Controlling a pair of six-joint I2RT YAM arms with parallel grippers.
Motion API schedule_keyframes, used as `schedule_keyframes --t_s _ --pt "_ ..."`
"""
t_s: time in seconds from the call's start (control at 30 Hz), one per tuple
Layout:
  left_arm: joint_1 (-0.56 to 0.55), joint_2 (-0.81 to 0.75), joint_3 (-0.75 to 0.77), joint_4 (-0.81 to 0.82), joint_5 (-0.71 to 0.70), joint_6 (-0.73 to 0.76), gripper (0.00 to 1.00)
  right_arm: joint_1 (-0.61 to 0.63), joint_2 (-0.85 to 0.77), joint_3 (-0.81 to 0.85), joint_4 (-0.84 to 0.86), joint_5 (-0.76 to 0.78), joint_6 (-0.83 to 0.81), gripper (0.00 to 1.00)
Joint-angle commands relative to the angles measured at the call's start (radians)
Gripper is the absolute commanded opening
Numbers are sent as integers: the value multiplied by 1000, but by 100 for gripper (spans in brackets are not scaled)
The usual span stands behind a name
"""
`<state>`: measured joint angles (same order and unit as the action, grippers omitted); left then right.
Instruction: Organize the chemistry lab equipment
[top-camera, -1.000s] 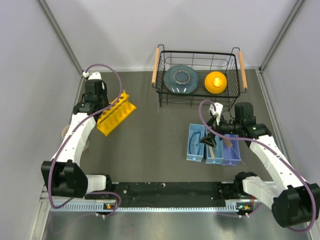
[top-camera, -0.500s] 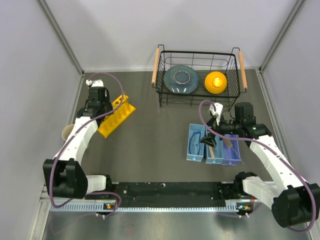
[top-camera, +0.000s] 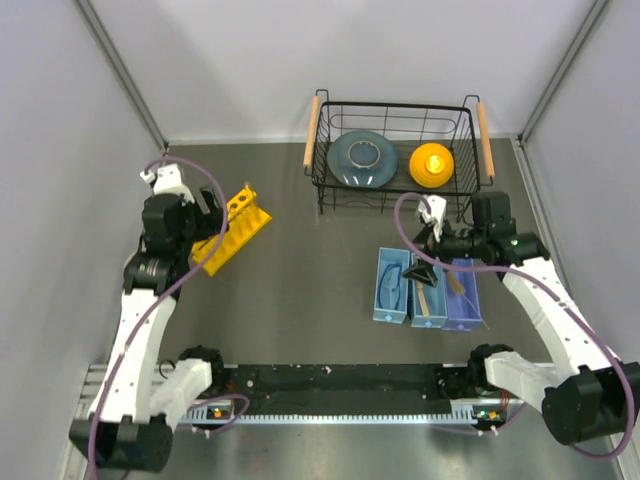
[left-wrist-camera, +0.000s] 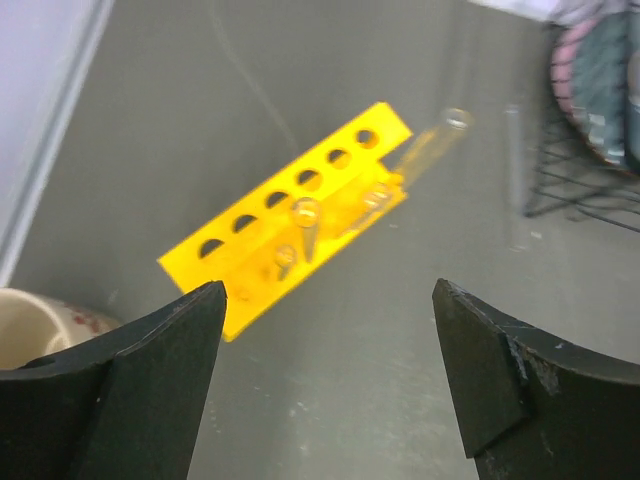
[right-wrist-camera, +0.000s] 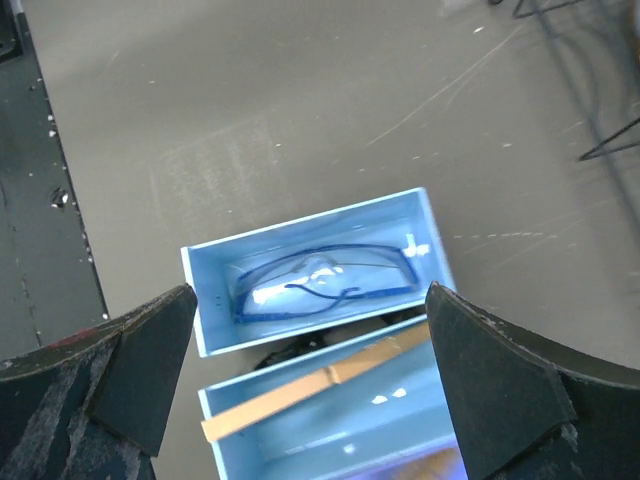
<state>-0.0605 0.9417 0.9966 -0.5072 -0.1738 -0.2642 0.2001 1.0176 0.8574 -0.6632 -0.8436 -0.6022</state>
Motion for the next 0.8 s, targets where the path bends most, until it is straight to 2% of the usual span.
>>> schedule_keyframes --t_s 0.0,0.17,0.23,0.33,0.47,0.77 --pt "2 -154 -91 -2 262 -4 90 -7 85 257 -156 31 -149 99" --pt "2 -260 -150 -1 401 26 91 4 321 567 -380 24 -369 99" --pt "2 -291 -173 2 457 33 91 18 384 661 -391 47 -445 99" --pt "2 -308 -203 16 491 48 91 57 495 780 -391 129 -467 99" --pt "2 -319 -245 32 510 54 91 116 604 884 -389 250 -487 96" --pt "1 -345 -297 58 530 49 91 131 798 996 -375 425 -524 81"
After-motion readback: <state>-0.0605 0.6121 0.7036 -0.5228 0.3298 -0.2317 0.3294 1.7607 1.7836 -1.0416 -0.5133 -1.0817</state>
